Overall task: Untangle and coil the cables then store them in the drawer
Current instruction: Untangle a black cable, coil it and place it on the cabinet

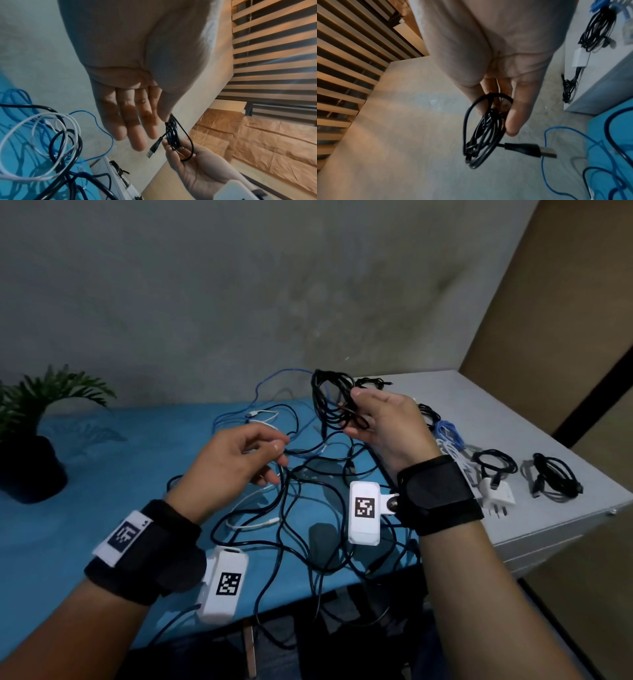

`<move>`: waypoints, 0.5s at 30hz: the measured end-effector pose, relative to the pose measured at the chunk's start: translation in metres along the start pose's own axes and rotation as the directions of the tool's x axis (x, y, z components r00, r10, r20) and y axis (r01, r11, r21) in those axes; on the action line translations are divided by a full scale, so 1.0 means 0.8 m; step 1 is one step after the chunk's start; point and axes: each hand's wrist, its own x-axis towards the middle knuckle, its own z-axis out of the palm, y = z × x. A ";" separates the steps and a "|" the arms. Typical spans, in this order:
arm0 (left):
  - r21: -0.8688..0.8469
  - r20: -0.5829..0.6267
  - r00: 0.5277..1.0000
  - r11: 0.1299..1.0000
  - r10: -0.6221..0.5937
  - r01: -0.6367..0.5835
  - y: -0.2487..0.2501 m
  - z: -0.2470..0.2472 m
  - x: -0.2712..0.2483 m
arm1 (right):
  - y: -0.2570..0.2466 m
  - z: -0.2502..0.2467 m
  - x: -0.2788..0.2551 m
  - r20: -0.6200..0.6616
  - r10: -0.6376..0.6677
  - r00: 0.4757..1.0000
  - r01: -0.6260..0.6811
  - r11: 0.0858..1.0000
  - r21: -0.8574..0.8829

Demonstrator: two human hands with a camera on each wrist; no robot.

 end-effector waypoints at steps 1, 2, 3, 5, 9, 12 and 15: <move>0.029 0.036 0.999 1.000 0.000 -0.001 -0.002 0.003 0.000 | -0.001 -0.004 0.000 -0.004 -0.001 1.000 0.001 1.000 -0.009; 0.085 0.083 0.997 0.996 0.005 -0.013 -0.003 0.006 0.001 | -0.002 -0.009 0.000 -0.014 -0.006 1.000 0.006 1.000 -0.013; 0.169 0.129 0.991 0.985 0.021 -0.043 -0.006 0.007 0.002 | -0.005 -0.017 0.002 -0.030 -0.016 0.999 0.015 1.000 -0.016; 0.333 0.220 0.974 0.934 0.053 -0.126 -0.009 0.006 0.003 | -0.015 -0.042 0.009 -0.087 -0.041 0.995 0.039 0.999 -0.026; 0.421 0.290 0.956 0.892 0.039 -0.164 -0.004 -0.001 0.002 | -0.034 -0.131 0.052 -0.295 -0.041 0.954 0.048 0.999 0.017; 0.425 0.301 0.953 0.889 0.038 -0.170 -0.003 -0.001 0.001 | -0.032 -0.209 0.087 -0.463 0.065 0.884 -0.044 0.997 0.056; 0.449 0.342 0.940 0.876 0.016 -0.178 -0.002 0.001 -0.002 | -0.022 -0.268 0.105 -0.545 0.165 0.822 -0.117 0.986 0.122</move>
